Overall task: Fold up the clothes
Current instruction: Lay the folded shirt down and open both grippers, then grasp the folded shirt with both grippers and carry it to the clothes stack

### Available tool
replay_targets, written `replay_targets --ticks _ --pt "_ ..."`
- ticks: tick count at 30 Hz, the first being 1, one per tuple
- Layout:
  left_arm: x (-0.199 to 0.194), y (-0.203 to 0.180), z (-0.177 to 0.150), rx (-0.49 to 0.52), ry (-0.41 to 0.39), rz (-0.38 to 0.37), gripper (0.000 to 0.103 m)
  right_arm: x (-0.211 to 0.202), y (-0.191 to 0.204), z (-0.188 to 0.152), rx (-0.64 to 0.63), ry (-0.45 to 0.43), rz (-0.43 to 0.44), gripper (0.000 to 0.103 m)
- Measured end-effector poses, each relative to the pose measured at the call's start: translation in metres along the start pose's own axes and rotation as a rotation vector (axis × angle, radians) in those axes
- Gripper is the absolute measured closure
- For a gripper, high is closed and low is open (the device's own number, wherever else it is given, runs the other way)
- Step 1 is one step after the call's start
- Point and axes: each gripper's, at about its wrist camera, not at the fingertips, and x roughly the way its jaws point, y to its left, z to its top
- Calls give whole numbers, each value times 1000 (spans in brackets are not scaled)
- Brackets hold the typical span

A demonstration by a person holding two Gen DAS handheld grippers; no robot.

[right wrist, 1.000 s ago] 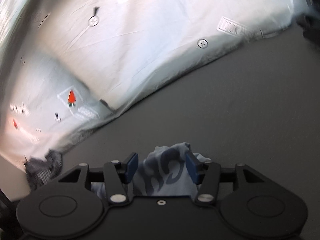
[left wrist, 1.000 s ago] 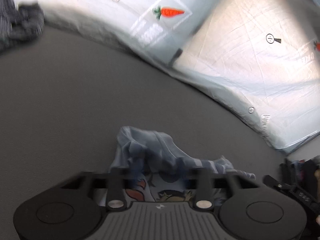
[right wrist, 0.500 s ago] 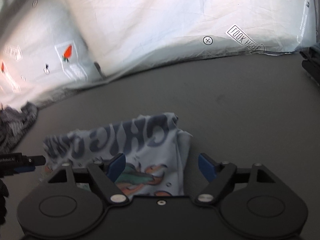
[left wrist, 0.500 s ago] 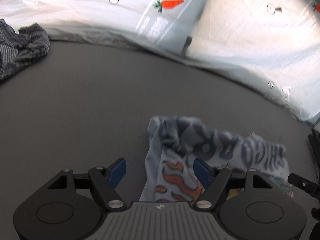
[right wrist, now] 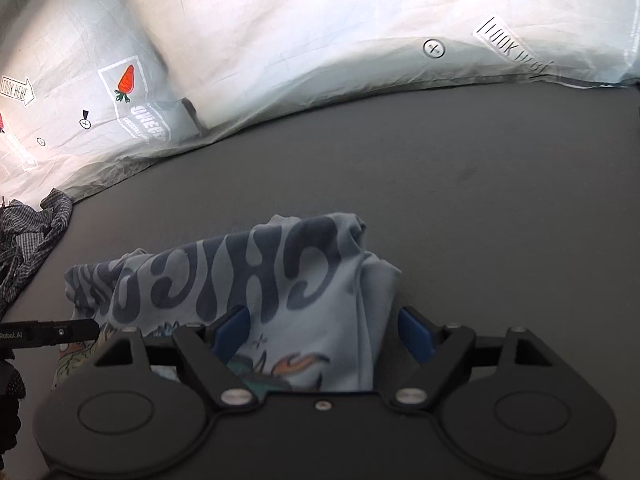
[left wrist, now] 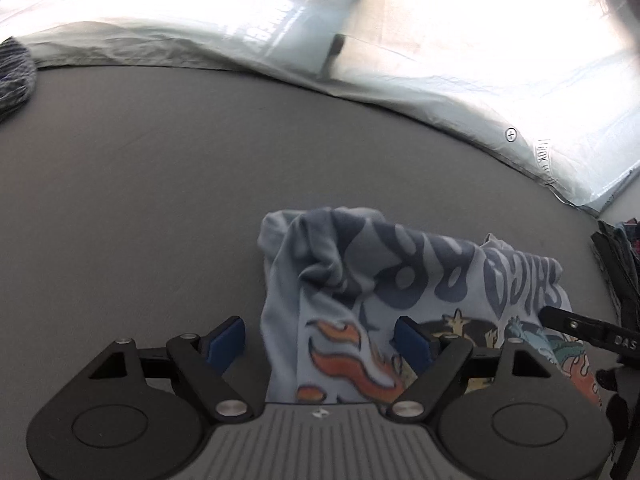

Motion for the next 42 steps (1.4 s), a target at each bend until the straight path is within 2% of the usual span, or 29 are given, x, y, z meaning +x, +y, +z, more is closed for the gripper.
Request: replay_targets --ticks 2,6,8,9,10,12,13,15,17,20,23,29,34,42 --pt "5 -2 4 14 2 -25 22 5 1 3 -12 4 8 21" --pt "11 -9 6 7 -15 -31 25 10 6 7 -46 9 21 32" --pt "11 -10 5 6 -21 -20 36 10 7 8 -53 9 37 46" --pt "10 -9 5 -10 -23 -20 39 10 6 8 -45 7 54 60" --pt "9 -7 5 -26 -26 -20 46 10 5 8 -27 0 66 69" --pt "7 -4 4 -59 -30 -20 57 8 4 6 -3 -13 73 75" --pt "6 -3 4 -75 -33 -20 68 7 5 5 -3 -21 73 79" --pt "4 -3 4 -88 -34 -15 74 2 9 4 -1 -40 71 83" --pt "0 -6 3 -91 -39 -5 81 -4 14 2 3 -64 64 84" --pt "-11 -16 0 -69 -67 13 85 -19 21 0 8 -116 63 86" --pt "-29 -24 -4 -38 -109 16 86 -43 28 -4 5 -197 87 88" --pt "-85 -40 -12 -17 -178 5 88 -102 48 -13 15 -310 77 90" --pt "-142 -63 -13 16 -238 -83 90 -172 69 -20 24 -417 48 90" --pt "-205 -135 -2 160 -333 -266 90 -297 73 -28 63 -602 -63 90"
